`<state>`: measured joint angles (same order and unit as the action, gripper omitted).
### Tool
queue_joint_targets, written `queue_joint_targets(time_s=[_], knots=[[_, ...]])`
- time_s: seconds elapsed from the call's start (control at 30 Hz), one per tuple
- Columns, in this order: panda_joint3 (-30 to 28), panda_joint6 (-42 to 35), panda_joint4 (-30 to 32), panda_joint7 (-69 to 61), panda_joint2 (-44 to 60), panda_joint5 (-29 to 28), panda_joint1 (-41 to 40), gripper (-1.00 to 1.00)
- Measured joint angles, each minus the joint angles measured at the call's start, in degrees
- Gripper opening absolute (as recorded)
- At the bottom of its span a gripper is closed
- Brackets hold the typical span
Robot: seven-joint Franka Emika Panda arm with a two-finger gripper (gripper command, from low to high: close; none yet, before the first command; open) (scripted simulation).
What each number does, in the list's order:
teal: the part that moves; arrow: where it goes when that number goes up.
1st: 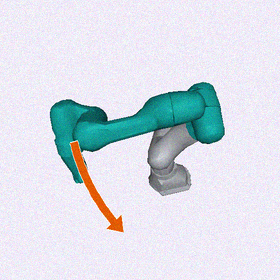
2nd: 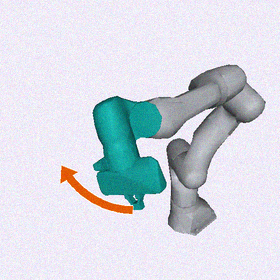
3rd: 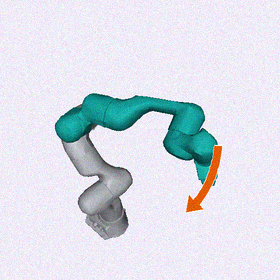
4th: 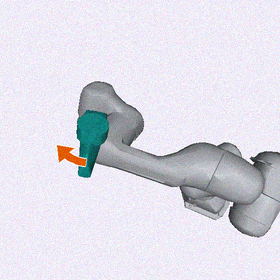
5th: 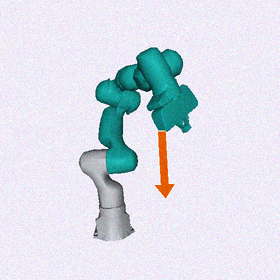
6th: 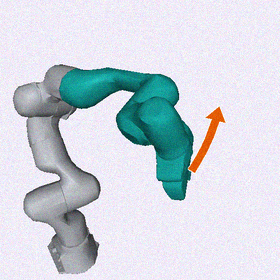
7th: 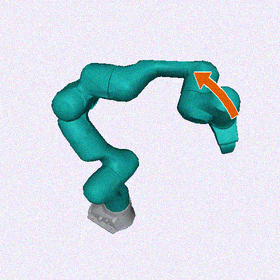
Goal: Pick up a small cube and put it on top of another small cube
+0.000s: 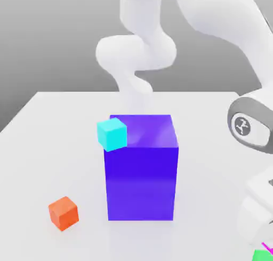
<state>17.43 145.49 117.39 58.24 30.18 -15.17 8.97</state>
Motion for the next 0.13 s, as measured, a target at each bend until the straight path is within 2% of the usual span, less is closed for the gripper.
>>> queue_joint_targets(time_s=[0.13], knots=[[0.0, 0.0, 0.0, 0.0, 0.0, 0.0, 0.0, 1.0]])
